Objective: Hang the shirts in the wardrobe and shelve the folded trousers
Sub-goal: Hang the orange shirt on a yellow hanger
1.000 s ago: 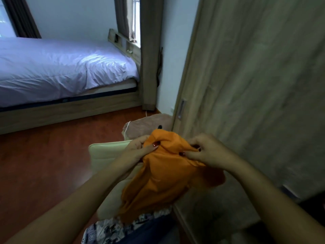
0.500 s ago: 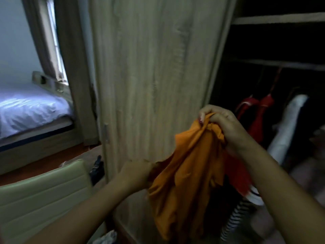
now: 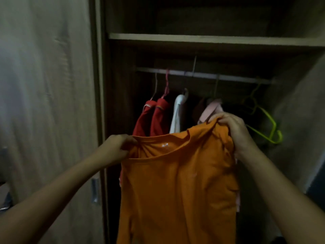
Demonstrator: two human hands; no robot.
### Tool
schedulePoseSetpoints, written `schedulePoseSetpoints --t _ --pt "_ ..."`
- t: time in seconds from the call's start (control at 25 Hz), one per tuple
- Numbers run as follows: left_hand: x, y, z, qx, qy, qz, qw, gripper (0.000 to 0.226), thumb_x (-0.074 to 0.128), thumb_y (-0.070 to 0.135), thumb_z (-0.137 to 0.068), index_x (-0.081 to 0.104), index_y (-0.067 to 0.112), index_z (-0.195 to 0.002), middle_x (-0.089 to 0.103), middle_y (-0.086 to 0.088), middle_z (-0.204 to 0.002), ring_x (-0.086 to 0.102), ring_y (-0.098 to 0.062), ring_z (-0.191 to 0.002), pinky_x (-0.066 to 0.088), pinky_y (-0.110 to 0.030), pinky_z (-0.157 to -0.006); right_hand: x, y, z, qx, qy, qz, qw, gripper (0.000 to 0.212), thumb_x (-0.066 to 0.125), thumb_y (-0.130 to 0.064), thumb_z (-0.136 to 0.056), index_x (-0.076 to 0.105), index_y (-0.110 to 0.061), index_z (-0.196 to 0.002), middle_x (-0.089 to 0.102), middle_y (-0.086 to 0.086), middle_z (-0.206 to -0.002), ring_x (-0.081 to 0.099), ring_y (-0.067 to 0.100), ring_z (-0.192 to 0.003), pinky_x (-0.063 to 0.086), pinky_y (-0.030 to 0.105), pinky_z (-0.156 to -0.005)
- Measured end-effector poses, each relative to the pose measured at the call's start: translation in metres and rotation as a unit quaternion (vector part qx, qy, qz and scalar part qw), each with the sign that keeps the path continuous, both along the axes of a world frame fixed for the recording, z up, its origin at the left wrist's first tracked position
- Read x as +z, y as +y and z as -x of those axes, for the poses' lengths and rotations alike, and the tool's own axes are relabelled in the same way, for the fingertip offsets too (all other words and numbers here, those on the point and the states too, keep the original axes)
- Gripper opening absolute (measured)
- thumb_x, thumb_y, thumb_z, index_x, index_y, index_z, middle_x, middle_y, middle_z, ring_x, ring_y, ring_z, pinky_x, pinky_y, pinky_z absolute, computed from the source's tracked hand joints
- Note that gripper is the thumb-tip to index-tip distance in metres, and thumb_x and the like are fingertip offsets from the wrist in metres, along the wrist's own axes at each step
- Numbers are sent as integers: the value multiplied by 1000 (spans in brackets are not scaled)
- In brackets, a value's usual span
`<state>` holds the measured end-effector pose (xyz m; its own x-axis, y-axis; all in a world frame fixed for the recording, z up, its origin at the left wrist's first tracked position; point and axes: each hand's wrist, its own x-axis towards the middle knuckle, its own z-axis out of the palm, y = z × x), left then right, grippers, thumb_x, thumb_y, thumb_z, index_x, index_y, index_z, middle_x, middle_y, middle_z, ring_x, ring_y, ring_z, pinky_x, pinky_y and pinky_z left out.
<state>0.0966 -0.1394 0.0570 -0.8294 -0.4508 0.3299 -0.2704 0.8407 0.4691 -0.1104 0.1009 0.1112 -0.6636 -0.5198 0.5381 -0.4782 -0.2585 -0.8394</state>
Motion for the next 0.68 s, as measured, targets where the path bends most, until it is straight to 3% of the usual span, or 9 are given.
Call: schedulePoseSetpoints --t 0.08,0.16,0.2,0.28,0.4,0.52,0.6,0.68 --pt "21 22 10 -33 58 3 998 43 56 -10 -79 62 12 -115 56 5 -108 58 -13 -102 50 -24 -85 8 11 12 -52 14 1 999 29 42 -4 -90 64 -13 -72 64 -6 -62 58 -2 -59 43 13 -57" --pt "36 37 18 -68 75 20 995 43 55 -12 -77 62 12 -112 58 1 -108 59 -14 -100 53 -28 -85 16 17 35 -172 140 -52 974 20 51 -11 -90 65 -16 -78 63 -1 -72 56 1 -65 40 12 -57" --pt "40 43 23 -83 77 24 993 43 54 -12 -76 62 12 -112 58 0 -109 59 -14 -100 54 -30 -85 19 20 48 -256 227 -93 935 12 55 -12 -87 66 -13 -85 63 4 -84 58 9 -76 42 15 -65" --pt "44 51 30 -109 72 26 991 43 54 -10 -76 63 13 -111 58 0 -110 59 -14 -99 54 -33 -85 23 25 78 -400 325 -154 843 21 58 -10 -82 63 -6 -102 57 18 -108 53 29 -100 43 31 -85" --pt "48 53 35 -131 59 31 989 43 55 -8 -75 65 14 -110 59 -1 -108 59 -13 -97 55 -34 -83 22 34 116 -495 275 -260 782 45 60 -5 -78 46 0 -121 43 29 -124 45 45 -111 41 48 -94" --pt "52 44 31 -140 49 28 988 45 56 -7 -76 64 20 -112 58 2 -108 58 -9 -99 51 -22 -83 18 38 141 -493 147 -330 791 48 60 1 -80 37 7 -123 45 36 -124 50 51 -110 44 50 -90" --pt "53 37 27 -134 42 17 990 46 56 -6 -78 62 22 -113 56 4 -108 57 -7 -101 50 -20 -84 18 33 149 -498 101 -286 813 30 50 4 -85 50 12 -114 54 37 -117 54 48 -107 46 48 -91" --pt "54 29 24 -123 32 21 992 45 55 -7 -80 61 20 -115 54 4 -111 56 -9 -103 52 -24 -85 14 26 150 -508 87 -210 831 27 45 1 -86 61 9 -106 61 33 -111 58 44 -104 47 44 -91"
